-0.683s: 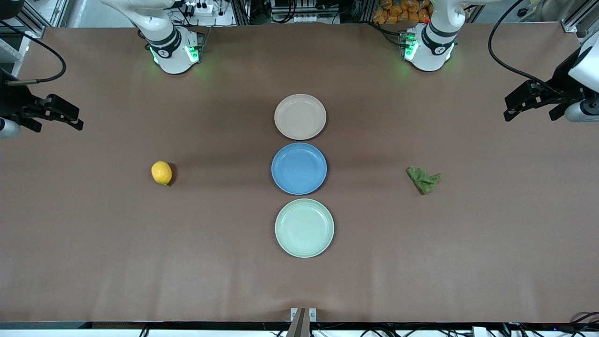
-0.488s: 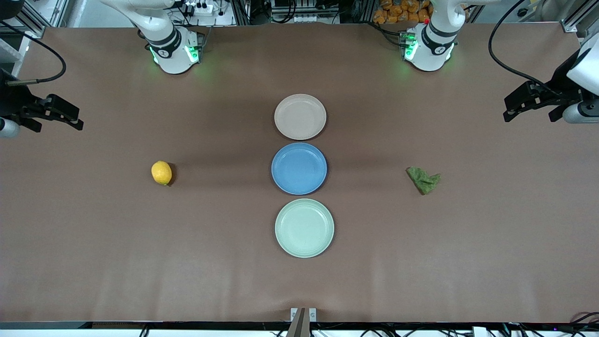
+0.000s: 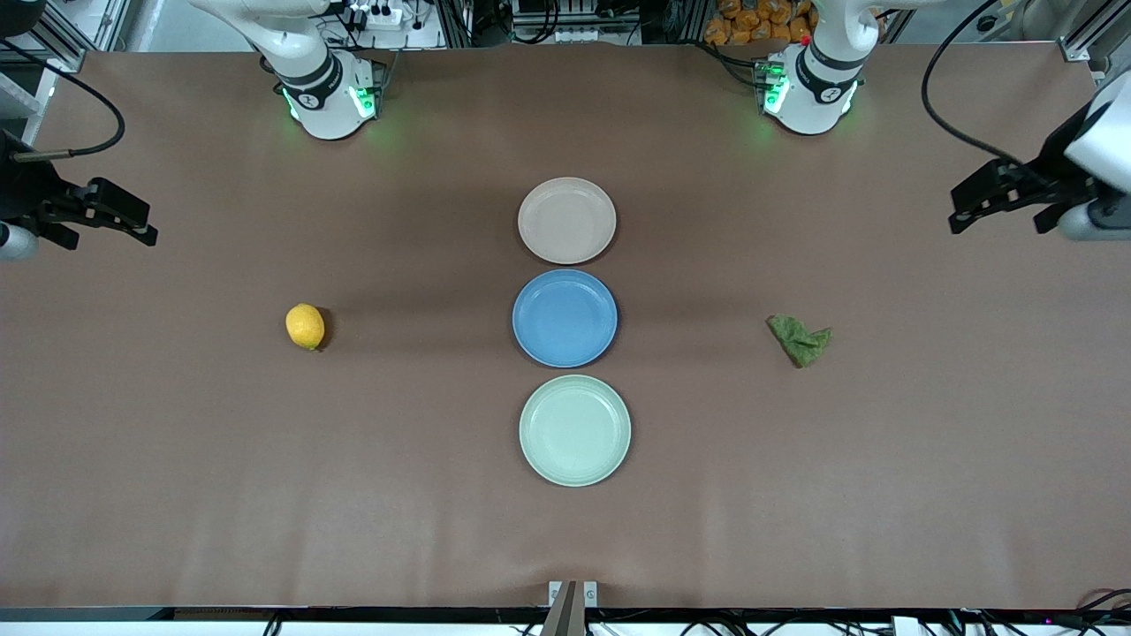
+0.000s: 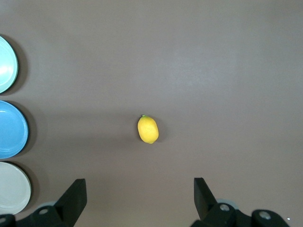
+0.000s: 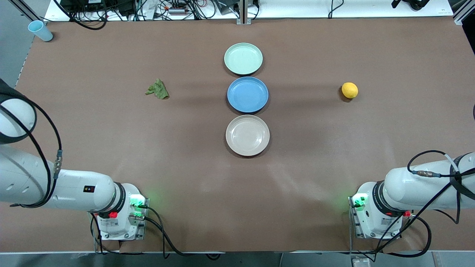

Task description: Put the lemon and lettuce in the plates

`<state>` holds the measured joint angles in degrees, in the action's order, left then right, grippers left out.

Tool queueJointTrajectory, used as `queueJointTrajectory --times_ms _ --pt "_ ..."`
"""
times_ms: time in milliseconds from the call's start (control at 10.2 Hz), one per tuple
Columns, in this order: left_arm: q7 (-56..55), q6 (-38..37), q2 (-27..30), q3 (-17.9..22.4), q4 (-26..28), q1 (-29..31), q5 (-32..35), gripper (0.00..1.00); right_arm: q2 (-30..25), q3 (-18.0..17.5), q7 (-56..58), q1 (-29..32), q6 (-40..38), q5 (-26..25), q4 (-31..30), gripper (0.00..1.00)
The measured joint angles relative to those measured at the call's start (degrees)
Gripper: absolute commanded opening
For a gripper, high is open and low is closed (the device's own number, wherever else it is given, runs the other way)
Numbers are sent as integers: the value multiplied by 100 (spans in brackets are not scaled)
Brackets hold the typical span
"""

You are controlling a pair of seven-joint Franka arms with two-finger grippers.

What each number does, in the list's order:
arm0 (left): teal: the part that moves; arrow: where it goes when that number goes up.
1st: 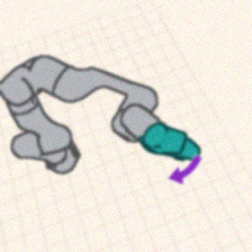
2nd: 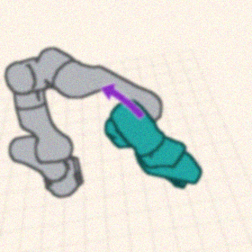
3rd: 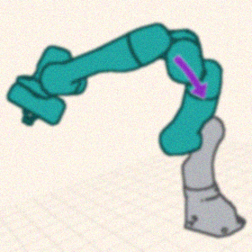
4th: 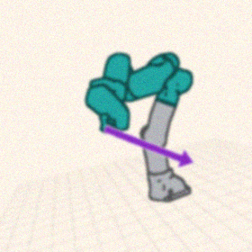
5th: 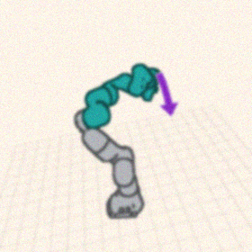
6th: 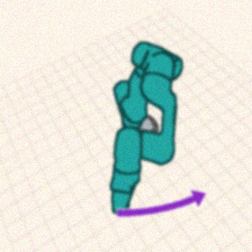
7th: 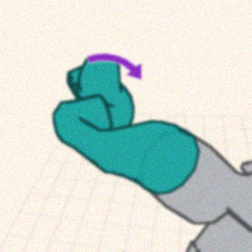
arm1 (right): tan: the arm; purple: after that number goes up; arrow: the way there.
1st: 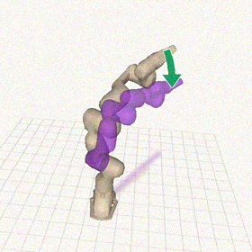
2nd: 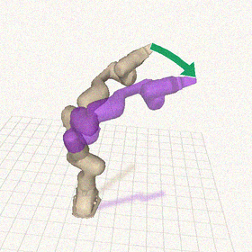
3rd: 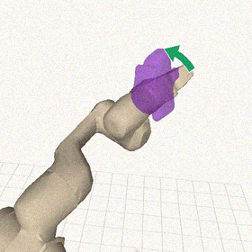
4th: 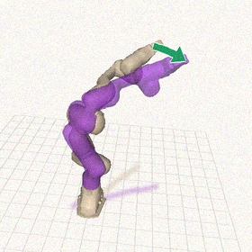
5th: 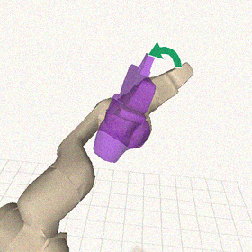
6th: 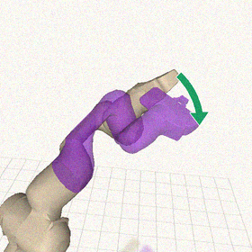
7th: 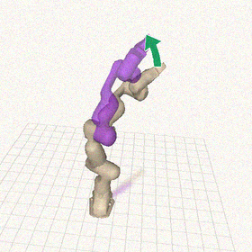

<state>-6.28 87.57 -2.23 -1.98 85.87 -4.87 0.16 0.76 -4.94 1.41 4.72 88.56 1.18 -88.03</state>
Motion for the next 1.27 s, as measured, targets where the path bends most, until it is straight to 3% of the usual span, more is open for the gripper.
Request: queueJointTrajectory --times_ms 293,878,1268 --pt "0 454 -348 11 553 161 4 100 5 3 0 1 0 0 0 100" --pt "0 1890 -396 -16 2134 169 4 100 8 3 0 1 0 1 0 100" --pt "0 2624 -888 -50 2516 156 4 100 25 1 0 1 0 37 -11 100"
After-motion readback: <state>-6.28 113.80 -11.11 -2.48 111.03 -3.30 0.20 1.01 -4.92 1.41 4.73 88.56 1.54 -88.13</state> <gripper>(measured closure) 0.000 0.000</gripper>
